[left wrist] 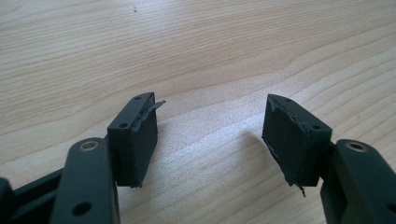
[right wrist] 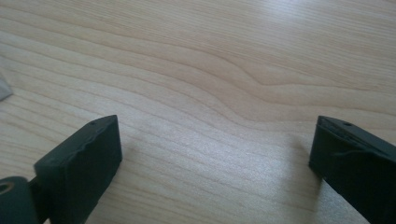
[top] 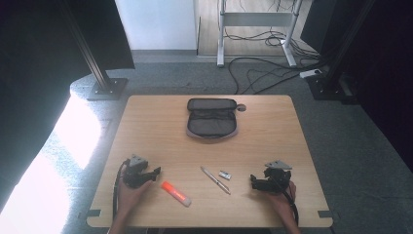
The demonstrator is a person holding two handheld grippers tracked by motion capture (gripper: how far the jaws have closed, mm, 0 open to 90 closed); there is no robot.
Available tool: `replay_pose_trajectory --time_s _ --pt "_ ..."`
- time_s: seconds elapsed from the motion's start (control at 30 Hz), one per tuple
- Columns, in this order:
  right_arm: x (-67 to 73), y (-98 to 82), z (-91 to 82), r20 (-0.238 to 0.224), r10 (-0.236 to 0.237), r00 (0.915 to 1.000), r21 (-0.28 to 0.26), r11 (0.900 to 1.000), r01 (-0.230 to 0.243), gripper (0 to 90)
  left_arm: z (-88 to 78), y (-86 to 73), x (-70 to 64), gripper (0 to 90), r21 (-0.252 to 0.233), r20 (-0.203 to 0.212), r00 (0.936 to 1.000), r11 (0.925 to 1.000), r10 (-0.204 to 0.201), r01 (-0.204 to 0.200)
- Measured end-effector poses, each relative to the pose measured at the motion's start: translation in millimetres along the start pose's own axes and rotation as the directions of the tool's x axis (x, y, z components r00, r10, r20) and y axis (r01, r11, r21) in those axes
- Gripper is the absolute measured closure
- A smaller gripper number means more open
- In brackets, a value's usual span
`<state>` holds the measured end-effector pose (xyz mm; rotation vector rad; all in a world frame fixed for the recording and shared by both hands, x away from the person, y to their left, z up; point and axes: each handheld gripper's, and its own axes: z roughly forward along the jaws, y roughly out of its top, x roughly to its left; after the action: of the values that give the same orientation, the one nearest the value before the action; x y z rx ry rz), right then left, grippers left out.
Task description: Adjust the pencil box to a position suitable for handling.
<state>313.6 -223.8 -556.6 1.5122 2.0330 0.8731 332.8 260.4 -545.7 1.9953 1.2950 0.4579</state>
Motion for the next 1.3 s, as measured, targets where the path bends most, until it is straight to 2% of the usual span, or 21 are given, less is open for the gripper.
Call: replay_pose_trajectory --time_s 0.2,0.43,0.6,0.93,1.3 --pt "-1.4 -0.9 -0.9 -0.010 -0.009 0.9999 0.000 1.000 0.009 1.1 0.3 0.0 -1.0 35.8 0.000 -0.007 1.0000 1.0000 0.001 -0.001" --pt "-1.5 -0.9 -0.8 -0.009 -0.007 0.9999 0.001 1.000 0.007 0.6 -0.5 -0.3 2.4 35.9 -0.007 0.016 0.9997 0.9998 -0.020 0.020" --pt "-2.2 -0.6 -0.9 -0.004 -0.001 1.0000 -0.001 1.000 0.001 2.1 0.6 0.5 0.1 35.6 0.000 0.000 1.0000 1.0000 0.000 0.000" --pt "-3.1 -1.7 -2.5 0.012 0.014 0.9998 -0.012 1.000 -0.014 5.9 2.7 2.8 1.7 35.4 -0.001 0.014 0.9999 1.0000 -0.003 0.003" --pt "-1.8 -3.4 -4.6 0.018 0.020 0.9996 -0.019 1.000 -0.020 8.7 2.2 2.0 -1.4 35.6 0.004 -0.007 0.9999 0.9999 0.011 -0.011"
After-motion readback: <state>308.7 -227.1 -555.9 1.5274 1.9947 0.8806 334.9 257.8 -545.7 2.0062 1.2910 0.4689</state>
